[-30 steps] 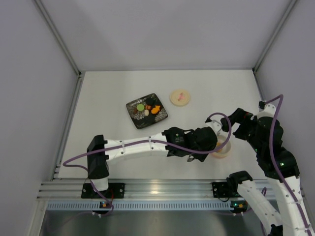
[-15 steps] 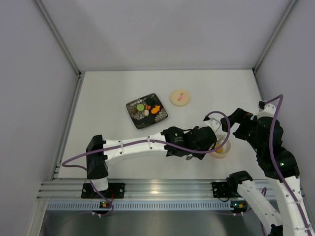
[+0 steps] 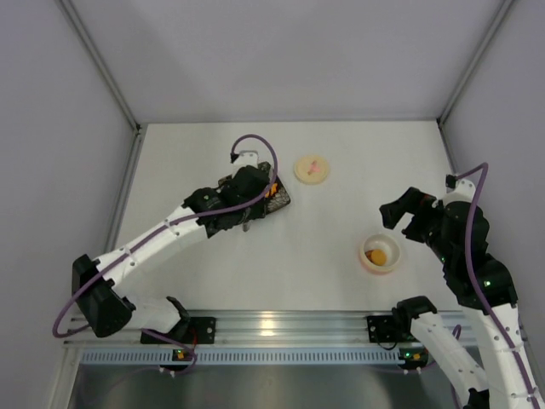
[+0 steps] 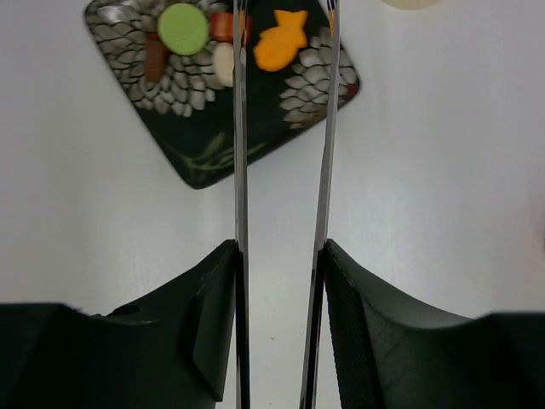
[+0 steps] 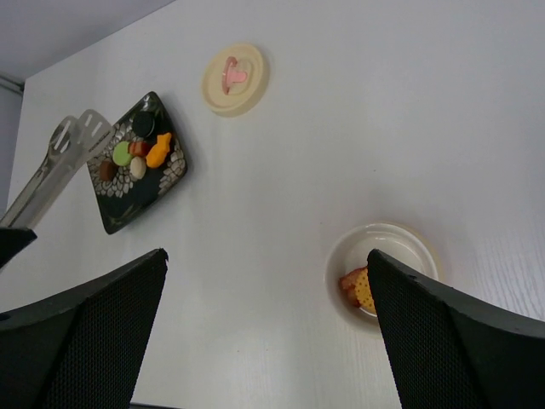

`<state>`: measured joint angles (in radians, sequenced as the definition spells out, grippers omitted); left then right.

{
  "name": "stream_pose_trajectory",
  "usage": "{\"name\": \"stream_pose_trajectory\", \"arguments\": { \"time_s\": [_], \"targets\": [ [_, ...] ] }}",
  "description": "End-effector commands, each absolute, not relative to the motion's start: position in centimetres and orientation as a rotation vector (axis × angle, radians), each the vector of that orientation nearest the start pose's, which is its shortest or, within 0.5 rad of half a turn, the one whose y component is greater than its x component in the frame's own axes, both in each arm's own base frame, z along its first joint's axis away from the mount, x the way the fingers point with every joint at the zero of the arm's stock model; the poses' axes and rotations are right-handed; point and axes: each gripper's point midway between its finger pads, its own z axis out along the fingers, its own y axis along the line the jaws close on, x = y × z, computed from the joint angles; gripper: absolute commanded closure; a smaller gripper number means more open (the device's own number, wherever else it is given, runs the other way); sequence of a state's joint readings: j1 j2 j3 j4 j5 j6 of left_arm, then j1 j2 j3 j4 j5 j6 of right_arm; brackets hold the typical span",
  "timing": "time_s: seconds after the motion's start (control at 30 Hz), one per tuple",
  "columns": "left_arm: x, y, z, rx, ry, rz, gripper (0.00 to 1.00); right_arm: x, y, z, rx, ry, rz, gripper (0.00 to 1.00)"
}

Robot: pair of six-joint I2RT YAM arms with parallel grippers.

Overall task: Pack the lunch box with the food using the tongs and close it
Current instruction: Pick up the fake food from the plate.

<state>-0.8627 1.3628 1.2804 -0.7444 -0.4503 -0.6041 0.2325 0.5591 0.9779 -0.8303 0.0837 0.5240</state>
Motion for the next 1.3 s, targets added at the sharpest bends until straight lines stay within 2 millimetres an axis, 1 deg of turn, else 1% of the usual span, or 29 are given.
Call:
{"name": "stream_pose_trajectory", "arguments": {
  "time_s": [0.0,0.03,0.13,0.17,0.2,0.27,0.37,0.4,0.53,0.73,1.07,1.27],
  "targets": [
    [28.9,-20.0,21.4,-0.039,2.244,-0.139,0.52,20.7,5.6,28.1,0.338,1.956,0.419,0.01],
    [29.5,-18.7,20.9,-0.078,2.251,-0.104,0.52,20.7,5.7,28.1,0.335,1.953,0.429,0.01],
    [30.1,-17.4,19.9,-0.105,2.271,-0.073,0.51,20.8,5.9,27.9,0.335,1.959,0.438,0.00],
    [30.4,-16.7,19.5,-0.126,2.278,-0.062,0.51,20.8,5.9,27.8,0.336,1.959,0.439,0.00],
    [30.7,-16.6,19.3,-0.128,2.280,-0.063,0.51,20.8,5.9,27.8,0.335,1.961,0.440,0.01],
    [31.1,-16.1,18.2,-0.137,2.314,-0.048,0.51,20.8,5.9,27.7,0.337,1.962,0.439,0.01],
    [31.3,-15.2,17.1,-0.154,2.338,-0.009,0.52,20.6,5.9,27.6,0.335,1.965,0.436,0.01],
    [31.1,-15.0,16.4,-0.147,2.351,-0.003,0.52,20.7,5.8,27.5,0.338,1.964,0.434,0.01],
    [31.0,-15.0,15.1,-0.135,2.381,0.004,0.52,20.7,5.8,27.3,0.341,1.967,0.432,0.01],
    [30.9,-15.1,13.8,-0.115,2.409,0.014,0.53,20.7,5.7,27.3,0.341,1.965,0.431,0.00],
    [30.9,-14.9,13.1,-0.113,2.422,0.044,0.55,20.7,5.7,26.9,0.345,1.970,0.425,0.01],
    [30.9,-14.7,12.5,-0.113,2.440,0.060,0.60,20.7,5.6,26.9,0.346,1.971,0.423,0.01]
  ]
}}
